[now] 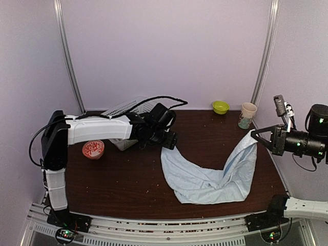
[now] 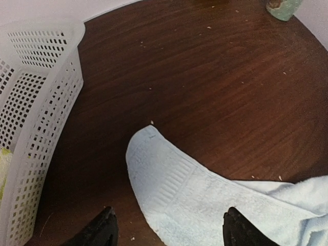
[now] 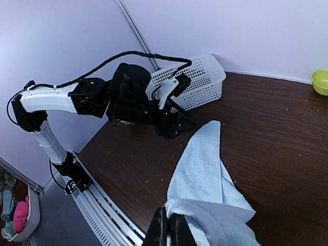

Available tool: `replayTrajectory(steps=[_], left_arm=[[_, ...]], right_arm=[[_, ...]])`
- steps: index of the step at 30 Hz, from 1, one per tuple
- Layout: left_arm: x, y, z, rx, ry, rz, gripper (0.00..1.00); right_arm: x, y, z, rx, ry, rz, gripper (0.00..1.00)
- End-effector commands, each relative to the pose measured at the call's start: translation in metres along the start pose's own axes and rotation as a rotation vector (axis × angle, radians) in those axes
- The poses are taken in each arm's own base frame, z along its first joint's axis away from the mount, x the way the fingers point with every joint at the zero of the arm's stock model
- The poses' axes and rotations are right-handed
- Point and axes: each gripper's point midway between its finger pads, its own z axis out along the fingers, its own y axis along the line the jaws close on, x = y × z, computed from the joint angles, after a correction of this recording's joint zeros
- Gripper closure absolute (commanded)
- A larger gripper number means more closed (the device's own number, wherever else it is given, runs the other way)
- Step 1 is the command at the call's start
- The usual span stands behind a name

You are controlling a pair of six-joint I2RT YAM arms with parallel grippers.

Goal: Roll the towels
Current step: Pick up the towel from the center of the board.

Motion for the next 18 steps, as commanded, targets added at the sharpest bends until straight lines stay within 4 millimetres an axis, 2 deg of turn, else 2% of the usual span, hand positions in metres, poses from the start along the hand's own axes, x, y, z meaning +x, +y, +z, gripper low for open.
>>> replayTrajectory(steps=[1, 4, 13, 16, 18], left_arm=[[0.000, 0.022, 0.035, -0.031, 0.085, -0.039, 0.30], [0.000, 0.028, 0.052, -0.056, 0.116, -0.023, 0.30], [0.028, 0.022, 0.100, -0.054, 0.217, 0.006, 0.31], [0.039, 0.023, 0.112, -0.055, 0.246, 0.010, 0.42], [0.043, 0.025, 0.115, -0.059, 0.254, 0.012, 0.58]], right_arm=[[0.002, 0.003, -0.001, -0.051, -0.053, 0.027, 1.00], [0.004, 0.002, -0.003, -0.055, -0.070, 0.037, 1.00], [0.003, 0.001, -0.003, -0.050, -0.074, 0.038, 1.00], [0.004, 0.001, -0.001, -0.049, -0.069, 0.039, 1.00], [0.003, 0.001, -0.001, -0.049, -0.070, 0.040, 1.00]])
